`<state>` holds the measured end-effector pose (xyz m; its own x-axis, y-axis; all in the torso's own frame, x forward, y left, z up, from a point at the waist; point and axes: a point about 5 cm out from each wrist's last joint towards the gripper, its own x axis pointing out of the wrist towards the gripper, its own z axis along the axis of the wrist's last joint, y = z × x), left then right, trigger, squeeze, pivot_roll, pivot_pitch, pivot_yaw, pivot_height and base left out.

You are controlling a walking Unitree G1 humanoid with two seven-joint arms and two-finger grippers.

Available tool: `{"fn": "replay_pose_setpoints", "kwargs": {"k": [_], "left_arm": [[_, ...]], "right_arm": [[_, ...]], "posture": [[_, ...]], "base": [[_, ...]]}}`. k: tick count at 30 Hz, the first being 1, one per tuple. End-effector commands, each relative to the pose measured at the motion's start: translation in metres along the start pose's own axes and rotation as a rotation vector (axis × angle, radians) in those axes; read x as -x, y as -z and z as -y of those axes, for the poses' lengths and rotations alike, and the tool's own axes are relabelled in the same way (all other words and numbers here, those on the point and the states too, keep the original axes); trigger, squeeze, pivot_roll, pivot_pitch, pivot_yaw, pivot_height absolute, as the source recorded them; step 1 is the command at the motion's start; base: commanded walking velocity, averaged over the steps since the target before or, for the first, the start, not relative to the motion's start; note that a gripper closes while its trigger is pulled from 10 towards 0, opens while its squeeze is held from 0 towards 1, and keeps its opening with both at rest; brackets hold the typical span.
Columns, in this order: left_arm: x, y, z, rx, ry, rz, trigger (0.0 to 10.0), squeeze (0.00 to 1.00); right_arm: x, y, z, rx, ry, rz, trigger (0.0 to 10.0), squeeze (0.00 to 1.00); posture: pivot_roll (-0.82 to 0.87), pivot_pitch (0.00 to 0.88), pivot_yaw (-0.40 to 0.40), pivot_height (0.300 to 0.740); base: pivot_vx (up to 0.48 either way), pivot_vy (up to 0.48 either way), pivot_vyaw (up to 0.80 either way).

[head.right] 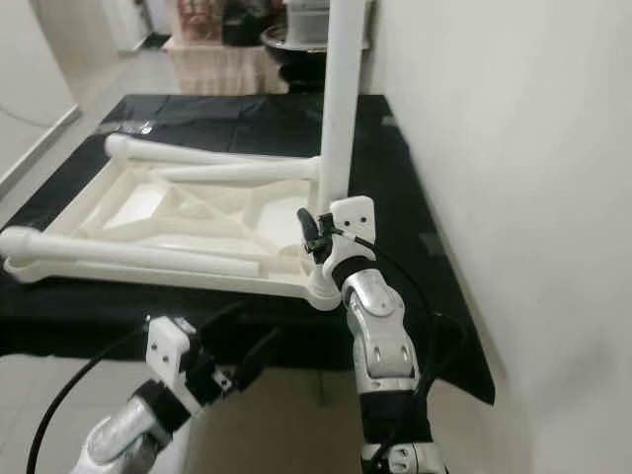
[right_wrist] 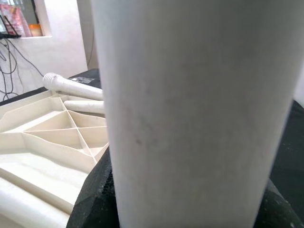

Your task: Building children table

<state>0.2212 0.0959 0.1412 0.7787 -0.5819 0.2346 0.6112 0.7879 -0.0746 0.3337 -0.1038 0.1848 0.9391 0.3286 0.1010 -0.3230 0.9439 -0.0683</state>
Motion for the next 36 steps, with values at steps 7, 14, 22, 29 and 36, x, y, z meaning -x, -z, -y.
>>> {"fn": "replay_pose_setpoints", "kwargs": {"k": [7,14,22,29,36], "left_arm": [[-0.002,0.005,-0.001,0.005,-0.002,-0.014,10.0,0.0],[-0.002,0.005,0.0,0.007,0.0,-0.013,10.0,0.0],[-0.002,0.005,0.0,0.007,0.001,-0.013,10.0,0.0],[-0.002,0.006,0.0,0.004,0.002,-0.016,10.0,0.0],[-0.002,0.006,0.0,0.003,0.004,-0.018,10.0,0.0]], "right_arm": [[-0.024,0.015,-0.021,0.047,-0.172,-0.072,10.0,0.0],[-0.027,-0.011,-0.019,-0.009,-0.39,0.007,10.0,1.0],[-0.028,-0.021,0.0,0.092,-0.652,0.009,10.0,0.0],[-0.027,-0.025,0.015,0.11,-0.867,-0.03,10.0,0.0],[-0.031,-0.029,0.02,0.059,-0.902,-0.029,0.0,0.0]], "posture": [[0.06,0.154,0.005,0.74],[0.06,0.151,0.007,0.74],[0.07,0.151,0.007,0.74],[0.07,0.15,0.01,0.74],[0.08,0.151,0.011,0.74]], "base": [[0.0,0.0,0.0],[0.0,0.0,0.0],[0.0,0.0,0.0],[0.0,0.0,0.0],[0.0,0.0,0.0]]}}
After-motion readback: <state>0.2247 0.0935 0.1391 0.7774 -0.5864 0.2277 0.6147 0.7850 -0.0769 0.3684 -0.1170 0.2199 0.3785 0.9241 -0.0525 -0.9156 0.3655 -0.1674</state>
